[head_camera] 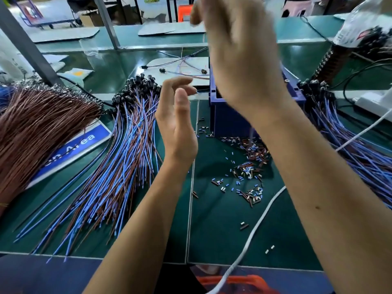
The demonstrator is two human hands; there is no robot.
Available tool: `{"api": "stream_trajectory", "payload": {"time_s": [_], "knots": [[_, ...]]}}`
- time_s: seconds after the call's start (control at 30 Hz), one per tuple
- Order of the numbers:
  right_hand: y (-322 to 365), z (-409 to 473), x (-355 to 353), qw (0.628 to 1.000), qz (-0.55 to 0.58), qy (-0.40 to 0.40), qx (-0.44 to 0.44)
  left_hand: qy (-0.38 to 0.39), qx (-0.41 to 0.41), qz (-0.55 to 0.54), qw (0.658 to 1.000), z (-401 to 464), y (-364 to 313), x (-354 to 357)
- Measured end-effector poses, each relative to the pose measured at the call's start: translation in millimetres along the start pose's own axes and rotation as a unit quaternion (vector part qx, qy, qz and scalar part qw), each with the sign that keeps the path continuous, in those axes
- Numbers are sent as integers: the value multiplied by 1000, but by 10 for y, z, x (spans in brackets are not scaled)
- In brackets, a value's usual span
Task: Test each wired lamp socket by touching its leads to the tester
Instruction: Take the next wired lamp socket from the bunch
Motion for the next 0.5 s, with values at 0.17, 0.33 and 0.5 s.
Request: {"api": "stream_trajectory", "payload": {"time_s": [0.17,0.33,0.5], "knots": [[-34,-413,83,947,-198,250,-25,-14,-77,-59,995,5,-53,20],[-324,-628,-25,955,-135,263,16,-64,-374,-231,896,106,7,5],[-792,-851,-420,968,-54,236,71,-129,-460,-381,792,203,56,-103]]}}
Point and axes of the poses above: each hand's wrist, its own z-axis towards the middle knuckle, its own x-axis out of the palm, y = z × x, the point moved 1 cm from there along z, towards the middle knuckle, and after that the axes turned 8 degrees about -y, right-handed, at the moved point
